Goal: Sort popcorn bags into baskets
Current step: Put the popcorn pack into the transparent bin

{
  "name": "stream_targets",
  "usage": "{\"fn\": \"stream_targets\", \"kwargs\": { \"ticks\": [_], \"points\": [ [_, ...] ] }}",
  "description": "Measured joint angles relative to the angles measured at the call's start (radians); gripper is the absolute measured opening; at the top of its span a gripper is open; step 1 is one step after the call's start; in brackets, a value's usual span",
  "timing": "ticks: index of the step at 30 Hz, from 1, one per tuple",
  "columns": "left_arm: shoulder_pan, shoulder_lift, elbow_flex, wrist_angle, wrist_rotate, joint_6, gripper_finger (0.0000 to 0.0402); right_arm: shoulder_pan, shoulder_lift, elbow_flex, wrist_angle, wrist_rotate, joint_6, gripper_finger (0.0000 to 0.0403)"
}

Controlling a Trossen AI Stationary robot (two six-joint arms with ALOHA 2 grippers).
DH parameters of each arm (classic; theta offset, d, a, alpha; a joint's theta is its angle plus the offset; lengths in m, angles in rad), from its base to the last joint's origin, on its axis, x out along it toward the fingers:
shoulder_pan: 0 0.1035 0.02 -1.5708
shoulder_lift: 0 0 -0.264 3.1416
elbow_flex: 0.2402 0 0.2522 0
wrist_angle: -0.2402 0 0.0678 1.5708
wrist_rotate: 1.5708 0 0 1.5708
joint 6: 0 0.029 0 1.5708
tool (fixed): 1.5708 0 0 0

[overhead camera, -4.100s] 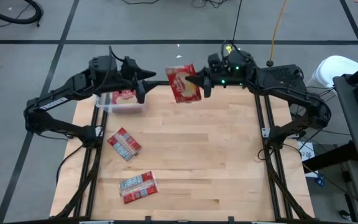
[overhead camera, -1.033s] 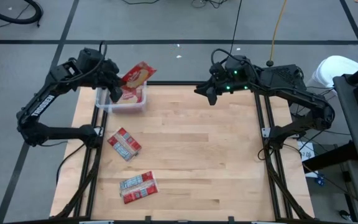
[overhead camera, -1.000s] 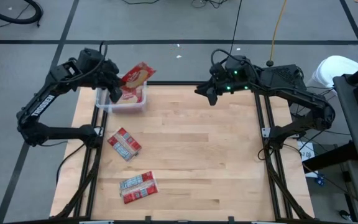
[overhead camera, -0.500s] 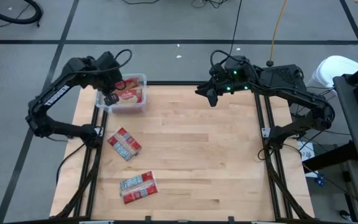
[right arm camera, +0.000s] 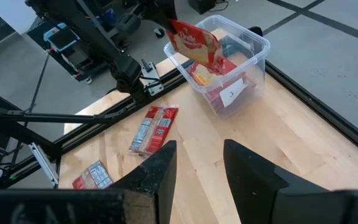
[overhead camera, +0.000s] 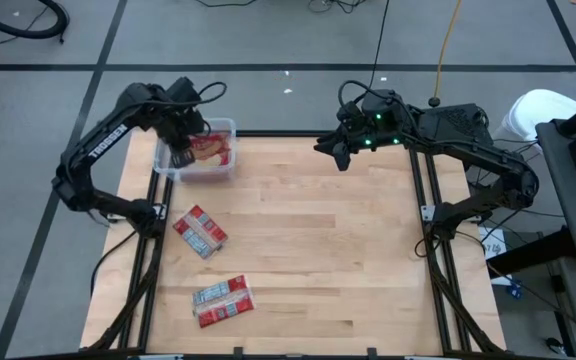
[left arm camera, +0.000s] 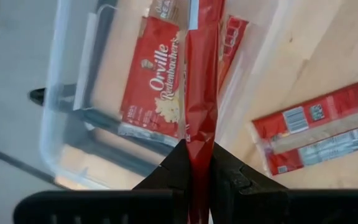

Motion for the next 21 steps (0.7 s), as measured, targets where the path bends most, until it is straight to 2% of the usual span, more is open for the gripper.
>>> {"fn": "stream_targets", "kwargs": {
  "ticks": [5, 12, 18, 21],
  "points": [
    [0.060, 0.007, 0.000, -0.014, 0.114, 0.025, 0.0035, 0.000, 0.000, 0.000, 0.000, 0.000, 0.000, 0.0125],
    [0.106, 0.007, -0.005, -0.011, 0.153, 0.076, 0.0035, 0.000, 0.000, 0.000, 0.000, -0.002, 0.004, 0.0125],
    [0.130, 0.007, -0.086, -0.002, 0.136, 0.132, 0.0035, 0.000, 0.000, 0.000, 0.000, -0.003, 0.014, 0.0125],
    [0.131, 0.007, -0.122, 0.011, 0.097, 0.153, 0.0035, 0.000, 0.000, 0.000, 0.000, -0.003, 0.028, 0.0125]
  ]
}}
